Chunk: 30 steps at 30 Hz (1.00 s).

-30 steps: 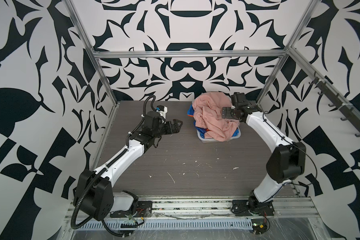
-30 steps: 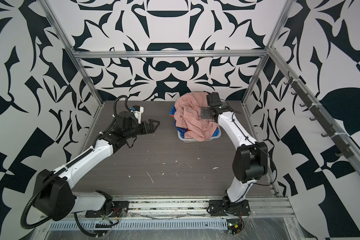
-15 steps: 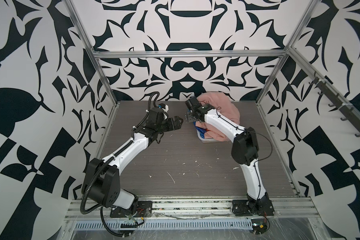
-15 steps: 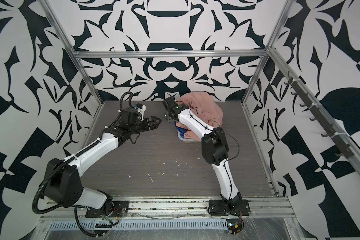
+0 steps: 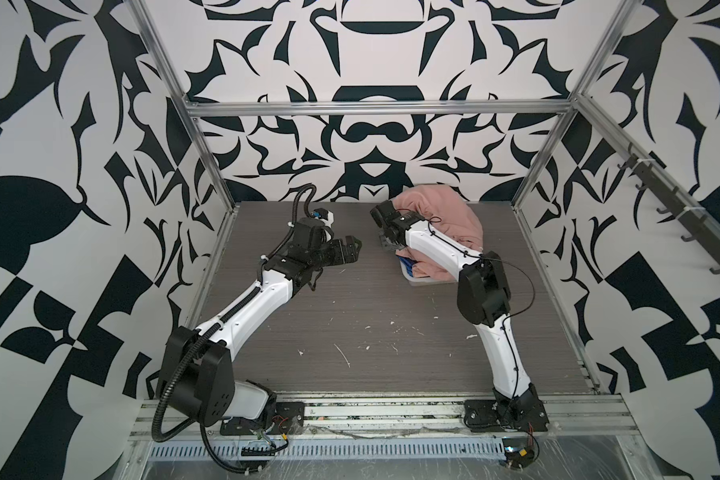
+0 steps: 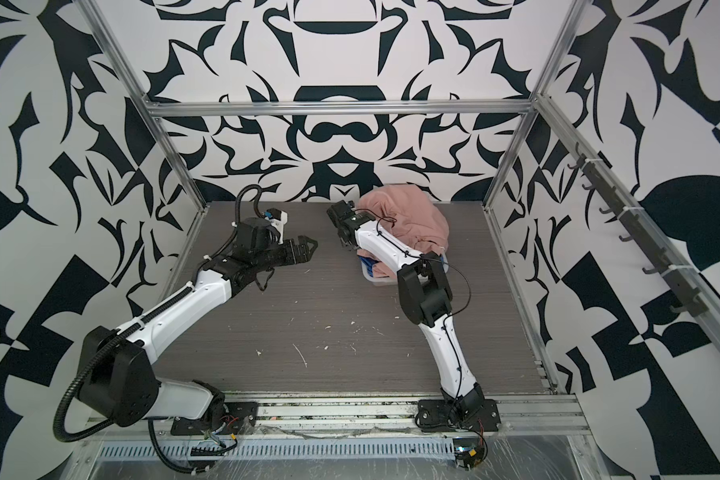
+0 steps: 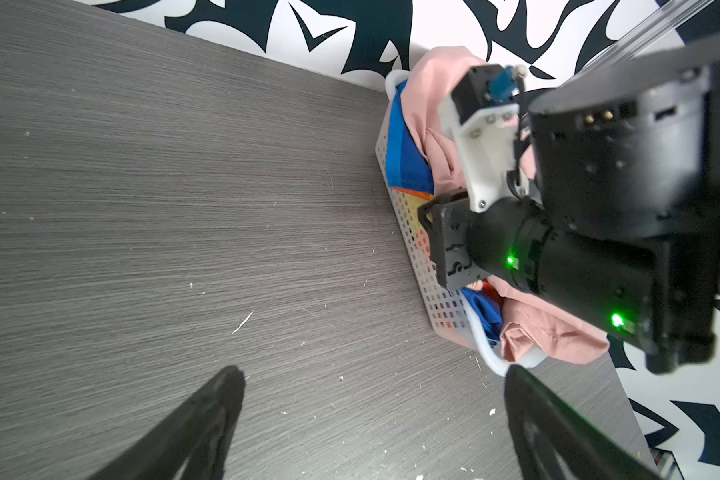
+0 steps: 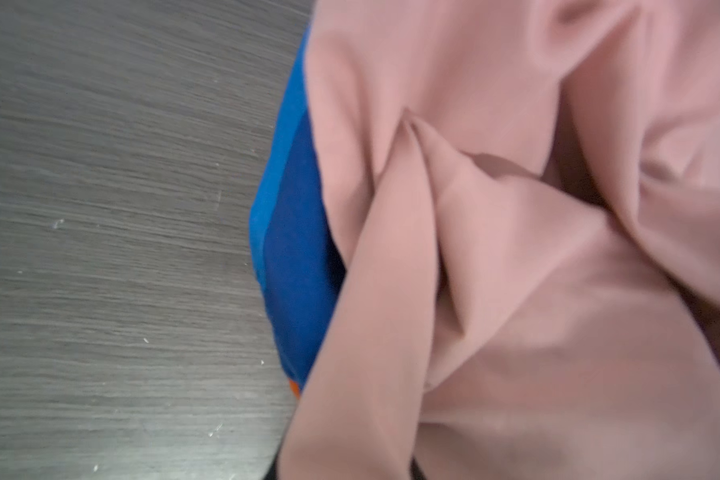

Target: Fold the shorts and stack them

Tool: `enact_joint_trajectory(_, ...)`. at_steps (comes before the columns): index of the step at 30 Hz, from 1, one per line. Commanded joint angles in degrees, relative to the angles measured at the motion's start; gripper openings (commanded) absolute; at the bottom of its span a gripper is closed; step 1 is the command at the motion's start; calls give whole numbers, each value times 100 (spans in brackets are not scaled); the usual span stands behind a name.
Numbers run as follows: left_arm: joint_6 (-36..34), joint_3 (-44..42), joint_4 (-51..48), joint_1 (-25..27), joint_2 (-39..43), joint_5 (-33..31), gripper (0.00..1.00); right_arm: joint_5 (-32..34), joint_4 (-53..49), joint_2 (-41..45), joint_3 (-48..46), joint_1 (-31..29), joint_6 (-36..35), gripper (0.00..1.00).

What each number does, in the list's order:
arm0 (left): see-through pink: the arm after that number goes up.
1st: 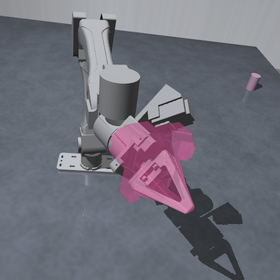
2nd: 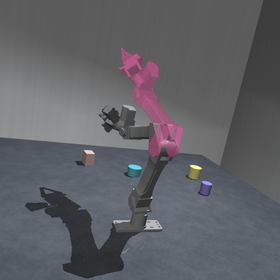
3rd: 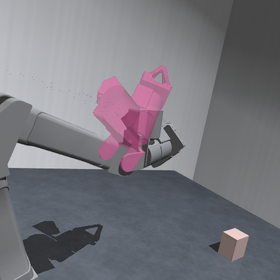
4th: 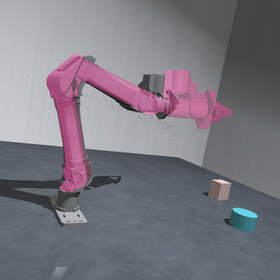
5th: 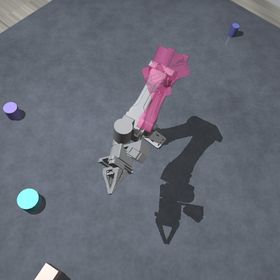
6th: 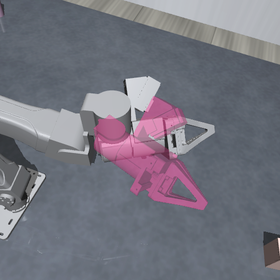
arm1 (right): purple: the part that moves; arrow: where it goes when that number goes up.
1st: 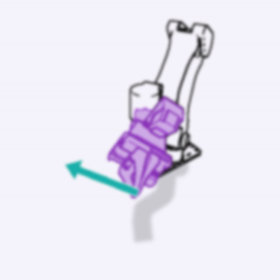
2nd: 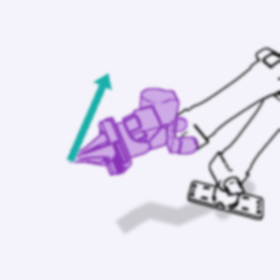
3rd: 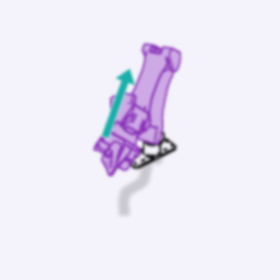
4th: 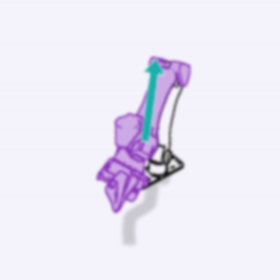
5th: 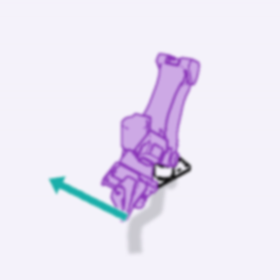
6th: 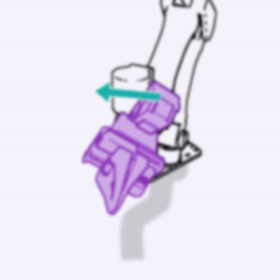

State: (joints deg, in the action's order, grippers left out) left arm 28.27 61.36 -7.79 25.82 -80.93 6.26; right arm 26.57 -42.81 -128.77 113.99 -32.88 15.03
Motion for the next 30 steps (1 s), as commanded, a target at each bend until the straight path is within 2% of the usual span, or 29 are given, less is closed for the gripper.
enact_joint_trajectory(1, 35, 81, 115, -22, -93, 121, 100, 228, 5, 696, -760, 536, -198, 9)
enact_joint_trajectory(5, 191, 191, 177, -16, -259, 332, 100, -19, 879, 1398, -1841, 1057, -892, 0)
enact_joint_trajectory(8, 322, 284, 195, 9, -373, 455, 100, 55, 1170, 1611, -2126, 1403, -1332, 0)
enact_joint_trajectory(11, 371, 371, 195, 52, -429, 494, 100, -417, 1747, 1848, -2453, 1705, -1951, 0)
enact_joint_trajectory(13, 397, 403, 198, 74, -421, 491, 99, -451, 2204, 1959, -2677, 1797, -2404, 0)
enact_joint_trajectory(17, 383, 427, 200, 104, -399, 445, 99, -635, 2207, 1823, -2423, 2066, -2800, 0)
enact_joint_trajectory(22, 316, 525, 282, 157, -530, 350, 100, -682, 2030, 1620, -2197, 2179, -2793, 1)
enact_joint_trajectory(25, 204, 753, 322, 215, -758, 285, 100, -753, 1783, 1574, -2080, 2181, -2557, 17)
enact_joint_trajectory(28, -4, 1034, 338, 324, -1051, 174, 99, -944, 1521, 1706, -1934, 2180, -2239, 44)
enact_joint_trajectory(30, -234, 1310, 307, 426, -1242, 141, 100, -981, 1275, 1815, -1750, 2187, -2008, 51)
